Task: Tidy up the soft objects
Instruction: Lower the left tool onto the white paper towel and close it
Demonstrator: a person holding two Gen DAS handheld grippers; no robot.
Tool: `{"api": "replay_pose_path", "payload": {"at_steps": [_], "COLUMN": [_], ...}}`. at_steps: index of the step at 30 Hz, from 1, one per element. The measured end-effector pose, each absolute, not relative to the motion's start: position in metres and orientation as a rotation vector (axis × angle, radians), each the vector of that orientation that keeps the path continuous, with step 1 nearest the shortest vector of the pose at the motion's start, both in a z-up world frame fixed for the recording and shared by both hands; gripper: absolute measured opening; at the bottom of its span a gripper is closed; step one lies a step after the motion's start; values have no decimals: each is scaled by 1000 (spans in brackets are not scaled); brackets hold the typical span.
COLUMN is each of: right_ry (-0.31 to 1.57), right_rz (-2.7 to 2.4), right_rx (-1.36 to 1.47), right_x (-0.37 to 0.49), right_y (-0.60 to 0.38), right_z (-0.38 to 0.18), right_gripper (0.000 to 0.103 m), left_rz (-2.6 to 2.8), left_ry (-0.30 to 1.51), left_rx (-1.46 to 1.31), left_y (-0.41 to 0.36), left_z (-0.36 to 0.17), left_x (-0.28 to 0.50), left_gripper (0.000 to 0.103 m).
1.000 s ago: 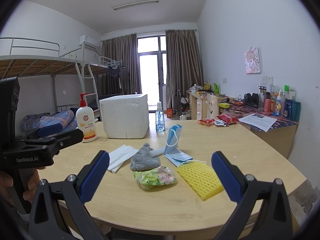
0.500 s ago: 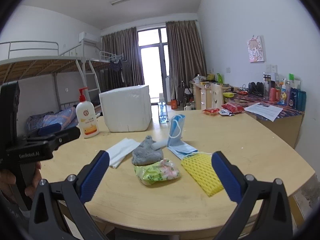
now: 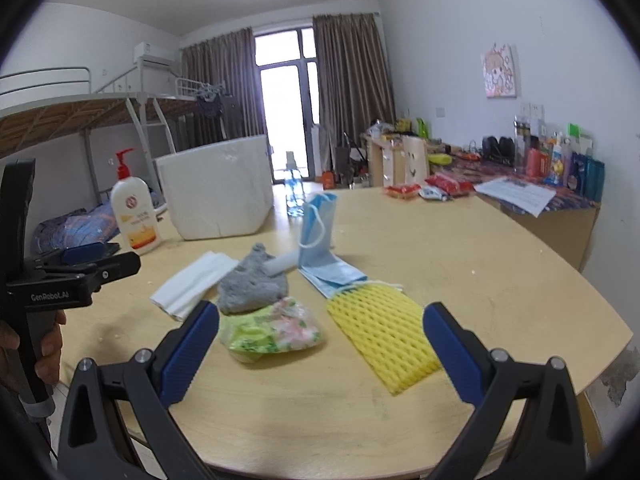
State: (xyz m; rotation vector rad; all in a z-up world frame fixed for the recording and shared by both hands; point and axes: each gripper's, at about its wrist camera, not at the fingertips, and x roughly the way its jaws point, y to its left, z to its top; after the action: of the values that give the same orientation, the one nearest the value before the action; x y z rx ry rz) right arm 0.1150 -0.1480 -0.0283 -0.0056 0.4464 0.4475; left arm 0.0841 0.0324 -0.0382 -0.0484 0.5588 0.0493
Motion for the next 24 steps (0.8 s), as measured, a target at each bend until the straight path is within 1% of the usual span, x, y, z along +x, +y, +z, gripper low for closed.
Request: {"api": "replay_pose_path", "payload": {"at_steps": [7, 8, 13, 15, 18, 19, 21, 24], "right_ry": [510, 515, 543, 551, 558, 563, 576, 587], "right_rz": [400, 396, 388, 387, 387, 388, 382, 377], "right_rx": [-2, 0, -6, -7, -7, -7, -16, -27], "right_x": [139, 141, 154, 158, 163, 165, 169, 172], "right_y": [-160, -160, -161, -162, -164, -164, -165, -165], "right_z": [-38, -39, -44, -44, -45, -44, -46, -47], "right_gripper": [103, 103, 103, 103, 103, 103, 103, 103], "left_rz": [32, 30, 18, 18, 16, 17, 20, 21], "left_ry": [665, 687, 790, 823, 862, 866, 883, 886], "left_rx": [-46, -44, -67, -66, -69, -67, -58, -44], "left_y": [37, 37, 43, 45, 46, 47, 46, 45], "left_z": [-52, -55, -68, -73, -80, -82, -85, -86], "left_x": [116, 122, 146, 154, 164, 165, 167, 168], "left_gripper": [102, 100, 89, 82, 79, 78, 69, 65]}}
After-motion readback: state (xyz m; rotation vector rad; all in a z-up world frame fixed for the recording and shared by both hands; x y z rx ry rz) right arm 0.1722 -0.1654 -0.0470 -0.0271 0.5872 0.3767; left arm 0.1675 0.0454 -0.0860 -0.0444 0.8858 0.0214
